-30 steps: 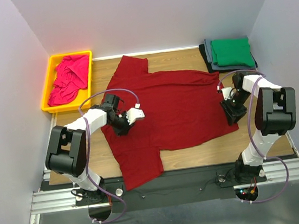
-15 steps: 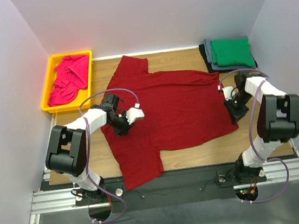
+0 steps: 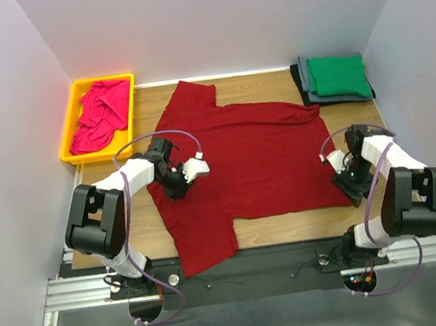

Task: Fold and stack the t-shirts
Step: Flatten the tshirt out

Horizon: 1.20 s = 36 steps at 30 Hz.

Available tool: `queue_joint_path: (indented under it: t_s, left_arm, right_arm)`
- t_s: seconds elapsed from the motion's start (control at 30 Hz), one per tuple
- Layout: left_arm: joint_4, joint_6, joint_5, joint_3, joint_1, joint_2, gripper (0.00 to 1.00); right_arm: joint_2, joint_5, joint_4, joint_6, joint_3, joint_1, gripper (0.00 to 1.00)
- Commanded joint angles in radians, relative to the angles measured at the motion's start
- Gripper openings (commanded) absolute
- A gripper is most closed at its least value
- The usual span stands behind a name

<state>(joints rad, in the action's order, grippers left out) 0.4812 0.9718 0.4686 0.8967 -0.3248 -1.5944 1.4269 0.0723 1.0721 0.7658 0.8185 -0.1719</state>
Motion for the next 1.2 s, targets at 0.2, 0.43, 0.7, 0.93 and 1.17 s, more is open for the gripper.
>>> queue_joint_path:
  t_s: [0.2,0.43,0.7,0.93,1.17]
  left_arm:
    - [0.119,-0.067,0.028,0.060,0.062,0.077,0.27]
    - [0.059,-0.150,-0.073,0.097,0.125,-0.047,0.24]
    - [0.088,-0.108,-0.211,-0.039,0.128,-0.027,0.18]
    - [0.224,-0.019,-0.280,-0.182,0.116,0.209,0.15]
    - [0.335,0.019,-0.148,0.042,0.116,0.245,0.22]
  right_arm:
    - [0.090,-0.193,0.022,-0.052,0.272,-0.008,0.49]
    - [0.222,-0.267,-0.122,-0.126,0.235,0.002,0.47]
    - [0.236,-0.137,-0.218,-0.062,0.078,0.003,0.46]
    - [-0.006,-0.091,-0.054,0.092,-0.042,0.003,0.46]
    - [0.032,-0.259,-0.005,0.011,0.203,0.003,0.49]
